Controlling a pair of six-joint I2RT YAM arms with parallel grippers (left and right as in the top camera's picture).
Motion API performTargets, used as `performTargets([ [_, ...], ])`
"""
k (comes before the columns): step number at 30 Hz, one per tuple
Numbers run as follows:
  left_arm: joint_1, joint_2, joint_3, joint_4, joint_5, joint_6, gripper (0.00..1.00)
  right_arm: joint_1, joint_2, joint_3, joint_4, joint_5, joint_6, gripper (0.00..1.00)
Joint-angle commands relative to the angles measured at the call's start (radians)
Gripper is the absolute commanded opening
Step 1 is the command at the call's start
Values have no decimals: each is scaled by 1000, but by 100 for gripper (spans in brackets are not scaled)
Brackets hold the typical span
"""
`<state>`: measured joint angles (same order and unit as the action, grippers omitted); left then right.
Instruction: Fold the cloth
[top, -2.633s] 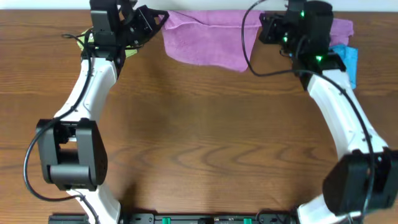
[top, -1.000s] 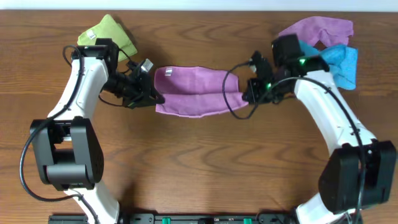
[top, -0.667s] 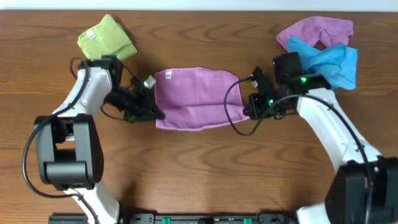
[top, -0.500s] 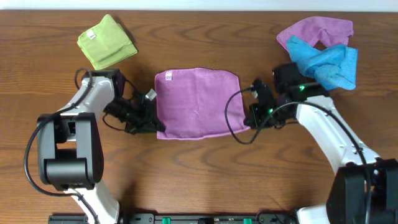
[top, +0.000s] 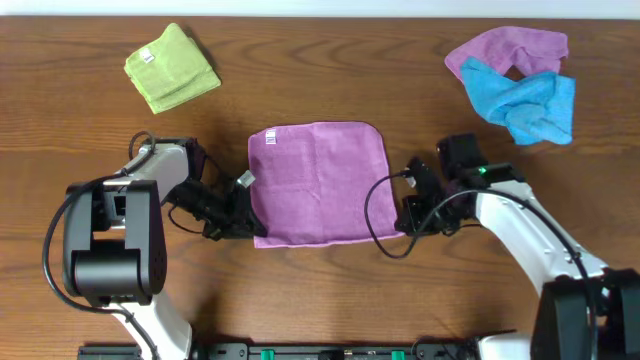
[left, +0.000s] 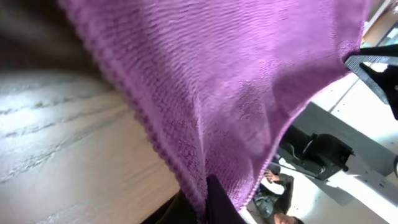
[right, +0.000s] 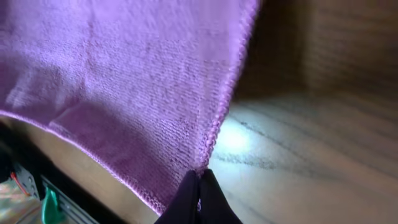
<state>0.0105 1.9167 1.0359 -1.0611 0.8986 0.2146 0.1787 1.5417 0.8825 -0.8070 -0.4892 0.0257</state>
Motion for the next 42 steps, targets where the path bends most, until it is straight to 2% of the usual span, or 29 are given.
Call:
performTargets([
  [1, 2, -5, -4, 23, 51, -7, 6, 6, -47, -2, 61, -8, 38, 2],
  [10, 2, -88, -3, 305, 24, -317, 6, 6, -53, -2, 312, 83, 121, 1],
  [15, 2, -100, -3, 499, -79, -518, 6, 6, -43, -2, 434, 127, 166, 1],
  [19, 2, -100, -3, 642, -129, -614, 6, 6, -10, -2, 521, 162, 214, 1],
  [25, 0, -100, -3, 789, -175, -712, 6, 6, 54, -2, 642, 167, 233, 1],
  [33, -23, -100, -3, 909, -262, -769, 6, 6, 130, 0, 795, 205, 244, 1],
  [42, -88, -99, -3, 969, -427, -795, 6, 6, 205, 10, 910, 243, 247, 1],
])
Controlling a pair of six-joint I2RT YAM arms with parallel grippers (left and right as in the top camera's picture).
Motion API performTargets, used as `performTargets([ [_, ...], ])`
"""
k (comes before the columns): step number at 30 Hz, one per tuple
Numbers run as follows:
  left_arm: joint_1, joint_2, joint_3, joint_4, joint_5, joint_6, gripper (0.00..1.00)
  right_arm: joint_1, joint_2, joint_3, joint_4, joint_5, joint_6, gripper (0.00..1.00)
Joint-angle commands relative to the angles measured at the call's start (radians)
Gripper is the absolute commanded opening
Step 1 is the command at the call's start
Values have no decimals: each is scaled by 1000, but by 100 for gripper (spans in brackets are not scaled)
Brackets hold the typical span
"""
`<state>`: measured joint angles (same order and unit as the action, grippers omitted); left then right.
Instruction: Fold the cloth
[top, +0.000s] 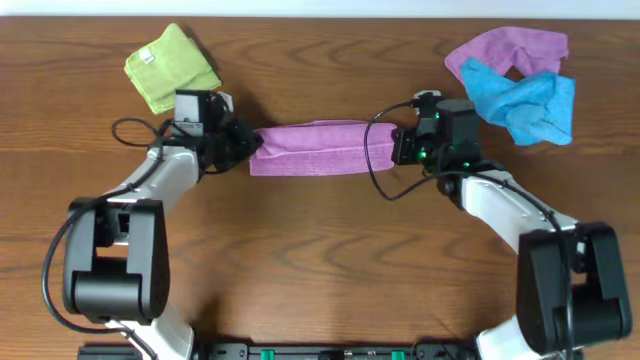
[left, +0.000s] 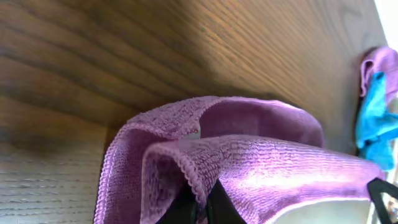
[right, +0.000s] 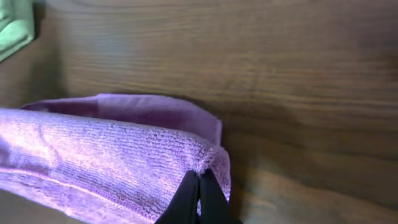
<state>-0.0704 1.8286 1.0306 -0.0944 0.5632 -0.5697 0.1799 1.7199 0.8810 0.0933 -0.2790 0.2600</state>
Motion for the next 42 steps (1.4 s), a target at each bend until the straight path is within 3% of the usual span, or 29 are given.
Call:
performTargets([
  [1, -9, -11, 2, 4, -114, -11, 6, 5, 38, 15, 17, 33, 13, 1],
  [9, -9, -4, 2, 30, -218, -10, 6, 5, 87, 17, 83, 45, 12, 1],
  [35, -9, 63, 2, 95, -260, -9, 6, 5, 115, 17, 180, 100, -37, 1],
  [36, -9, 63, 2, 97, -260, -9, 6, 5, 115, 17, 179, 99, -37, 7],
  [37, -9, 63, 2, 99, -259, -9, 6, 5, 115, 17, 178, 98, -37, 24],
  [38, -9, 63, 2, 99, -259, -9, 6, 5, 115, 17, 178, 95, -37, 33],
  [41, -7, 62, 2, 98, -257, 4, 20, 5, 114, 17, 172, 87, -36, 44],
  [42, -6, 61, 2, 98, -255, 9, 24, 5, 114, 17, 168, 85, -36, 44],
])
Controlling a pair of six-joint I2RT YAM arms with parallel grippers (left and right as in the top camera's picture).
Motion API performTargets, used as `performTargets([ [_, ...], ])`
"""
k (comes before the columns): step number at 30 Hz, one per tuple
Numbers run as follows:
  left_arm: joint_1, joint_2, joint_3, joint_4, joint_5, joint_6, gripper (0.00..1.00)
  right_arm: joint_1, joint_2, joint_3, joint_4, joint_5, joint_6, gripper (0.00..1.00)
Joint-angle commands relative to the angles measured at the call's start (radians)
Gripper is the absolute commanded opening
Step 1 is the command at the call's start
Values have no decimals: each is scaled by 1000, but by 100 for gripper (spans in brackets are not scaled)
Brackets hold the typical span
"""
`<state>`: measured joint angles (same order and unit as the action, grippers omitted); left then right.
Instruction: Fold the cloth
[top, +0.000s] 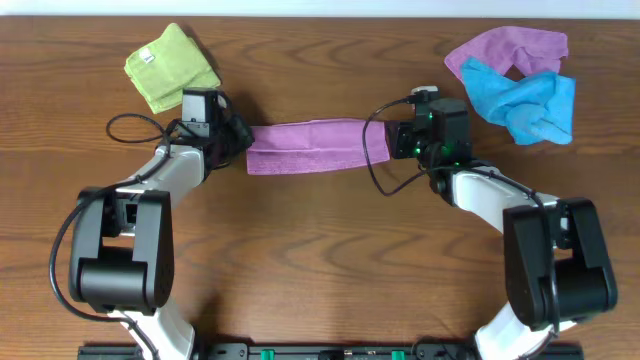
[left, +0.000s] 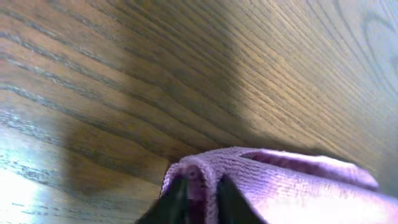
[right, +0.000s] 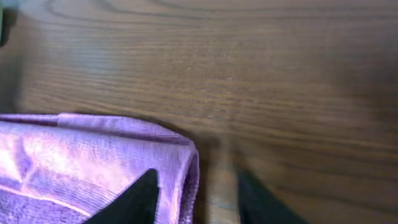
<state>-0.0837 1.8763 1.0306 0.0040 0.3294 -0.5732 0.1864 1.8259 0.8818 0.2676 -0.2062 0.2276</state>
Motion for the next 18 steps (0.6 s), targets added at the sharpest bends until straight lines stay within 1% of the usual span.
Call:
performTargets([
  [1, 7, 13, 2, -1, -21, 13, 31, -2, 4, 16, -15, 10, -3, 45],
  [4, 7, 10, 2, -1, -11, 24, 66, -2, -13, 16, -40, 1, 4, 45],
  [6, 7, 6, 2, 0, 5, 39, 73, -2, -33, 16, -55, -5, 5, 45],
  [10, 9, -27, 3, -23, 5, 81, 74, -5, -101, 16, -112, -3, 48, 44],
  [11, 12, -41, 5, -38, 5, 88, 73, -5, -121, 16, -133, -3, 60, 44],
  [12, 15, -54, 7, -53, 5, 94, 68, -5, -138, 16, -152, -3, 71, 45],
  [14, 23, -93, 8, -87, 12, 95, 54, -5, -187, 16, -203, -4, 101, 49],
  [17, 28, -167, 8, -152, 30, 95, 32, -5, -251, 16, -266, -4, 133, 52],
  [18, 28, -194, 8, -171, 30, 95, 27, -5, -272, 16, -285, -4, 136, 55],
])
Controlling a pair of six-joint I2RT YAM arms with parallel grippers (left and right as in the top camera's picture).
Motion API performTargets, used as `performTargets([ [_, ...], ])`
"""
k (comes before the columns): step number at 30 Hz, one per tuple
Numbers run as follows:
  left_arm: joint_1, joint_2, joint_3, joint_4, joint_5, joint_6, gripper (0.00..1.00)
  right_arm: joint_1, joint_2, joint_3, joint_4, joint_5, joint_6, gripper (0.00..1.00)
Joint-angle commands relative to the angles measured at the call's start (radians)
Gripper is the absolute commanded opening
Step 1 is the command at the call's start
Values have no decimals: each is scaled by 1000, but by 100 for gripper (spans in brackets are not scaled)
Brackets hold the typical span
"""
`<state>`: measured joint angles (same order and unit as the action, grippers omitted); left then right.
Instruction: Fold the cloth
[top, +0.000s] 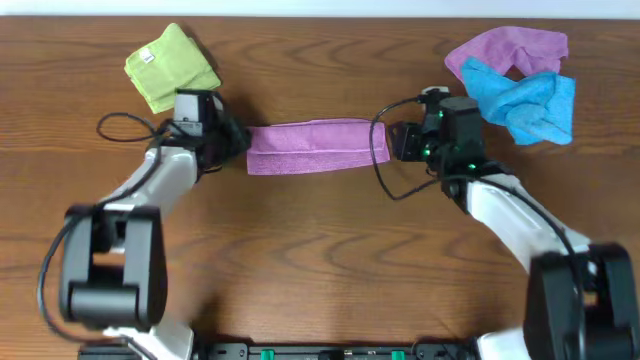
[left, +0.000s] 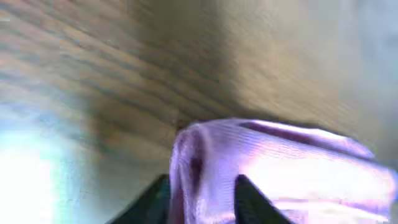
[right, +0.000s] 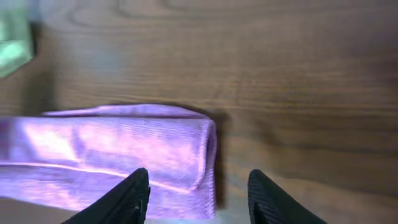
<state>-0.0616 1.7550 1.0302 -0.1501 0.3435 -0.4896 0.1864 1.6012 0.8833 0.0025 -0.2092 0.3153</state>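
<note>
The purple cloth (top: 312, 146) lies folded in half as a long strip across the middle of the table. My left gripper (top: 233, 143) is at the strip's left end and stands open. In the blurred left wrist view the cloth's end (left: 273, 168) sits between the spread fingers of the left gripper (left: 202, 205). My right gripper (top: 397, 142) is at the strip's right end, open too. In the right wrist view the right gripper (right: 202, 199) has its jaws wide apart over the cloth's folded end (right: 137, 152), holding nothing.
A folded green cloth (top: 172, 68) lies at the back left, just beyond the left arm; its corner (right: 12, 43) shows in the right wrist view. A crumpled purple cloth (top: 505, 48) and a blue cloth (top: 528, 102) lie at the back right.
Both grippers have opened wider. The right wrist view now takes in more of the cloth's end, so that gripper sits a little farther back. The strip has not moved.
First the cloth lay spread out, with both grippers shut on its near corners. Then the near edge was over at the far edge, folding the cloth in half, jaws still shut. Later the jaws had parted and the cloth lay free. Now both stand open.
</note>
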Motion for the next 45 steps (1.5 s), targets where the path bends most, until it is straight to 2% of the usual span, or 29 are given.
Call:
performTargets([
  [1, 6, -104, 9, -38, 16, 11, 20, -5, -72, 14, -40, -1, 48, 58],
  [4, 6, -160, 9, -56, 16, 7, 6, -5, -119, 14, -95, -1, 80, 62],
  [8, -5, -153, 9, -27, 20, -66, 6, -5, -135, 14, -183, -8, 192, 75],
  [10, -26, -123, 9, -2, 25, -70, 6, -5, -128, 14, -225, -8, 269, 92],
  [12, -53, -85, 9, 28, 25, -82, 6, -5, -118, 12, -245, -8, 326, 99],
  [19, -106, 96, 9, 157, 16, -146, 6, -5, -31, 12, -209, -90, 381, 99],
  [22, -106, 123, 9, 171, 12, -147, 6, -5, 21, 12, -171, -140, 380, 99],
  [32, -109, 164, 9, 164, -45, -146, 6, -3, 166, 12, -14, -246, 490, 99],
  [45, -111, 220, 9, 128, -37, -142, 6, 8, 203, 12, 18, -236, 543, 99],
])
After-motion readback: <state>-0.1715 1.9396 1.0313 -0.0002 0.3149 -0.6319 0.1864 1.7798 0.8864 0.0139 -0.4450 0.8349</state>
